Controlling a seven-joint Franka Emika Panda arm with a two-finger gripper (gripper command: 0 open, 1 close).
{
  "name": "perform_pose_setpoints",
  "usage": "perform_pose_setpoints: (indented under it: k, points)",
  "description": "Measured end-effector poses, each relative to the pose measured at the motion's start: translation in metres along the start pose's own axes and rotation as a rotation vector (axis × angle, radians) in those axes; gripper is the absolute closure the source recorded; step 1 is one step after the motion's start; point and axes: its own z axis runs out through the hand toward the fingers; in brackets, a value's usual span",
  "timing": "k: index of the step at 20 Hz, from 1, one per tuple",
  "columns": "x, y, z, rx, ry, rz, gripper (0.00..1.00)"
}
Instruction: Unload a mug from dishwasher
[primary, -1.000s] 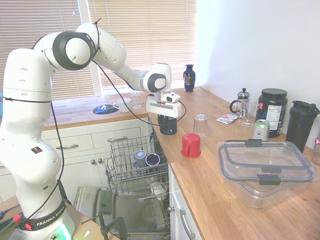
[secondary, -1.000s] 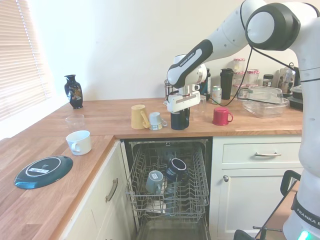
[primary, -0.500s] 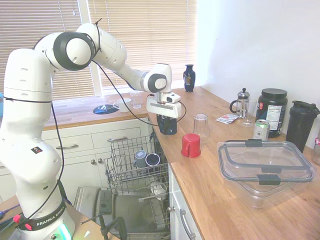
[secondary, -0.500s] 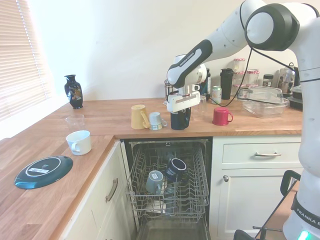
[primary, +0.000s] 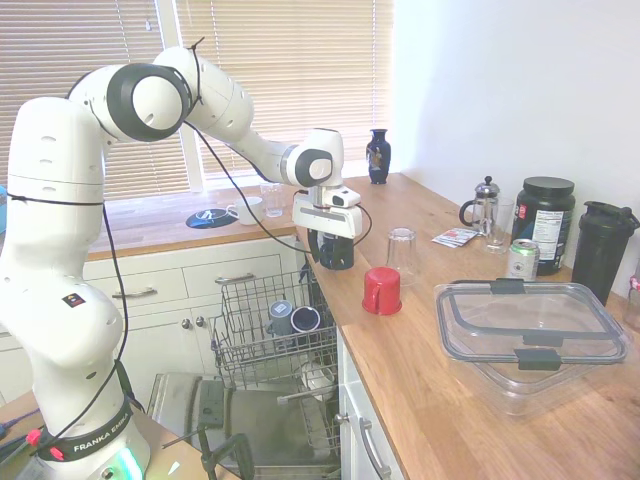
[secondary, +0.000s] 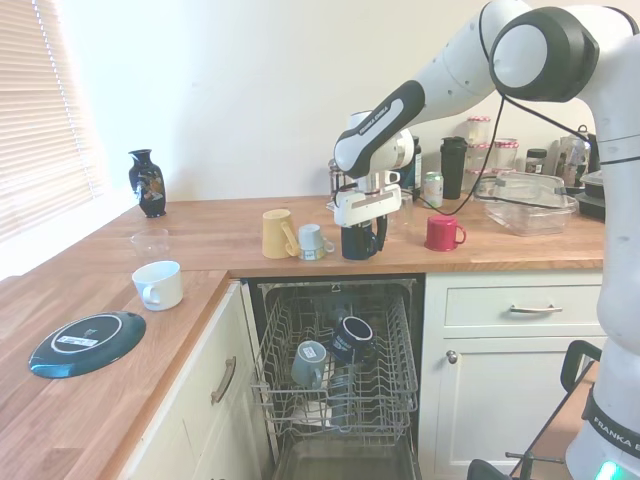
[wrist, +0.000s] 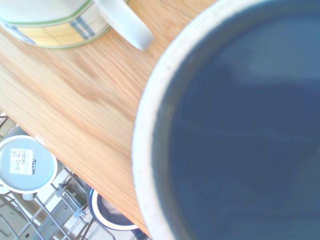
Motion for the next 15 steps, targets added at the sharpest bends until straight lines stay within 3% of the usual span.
perform_pose_setpoints:
  k: [8,15]
  points:
    - [-0.019,0.022,-0.054,0.063,0.055,0.005,0.00]
    - [-0.087,0.063,-0.082,0.122,0.100,-0.010,0.00]
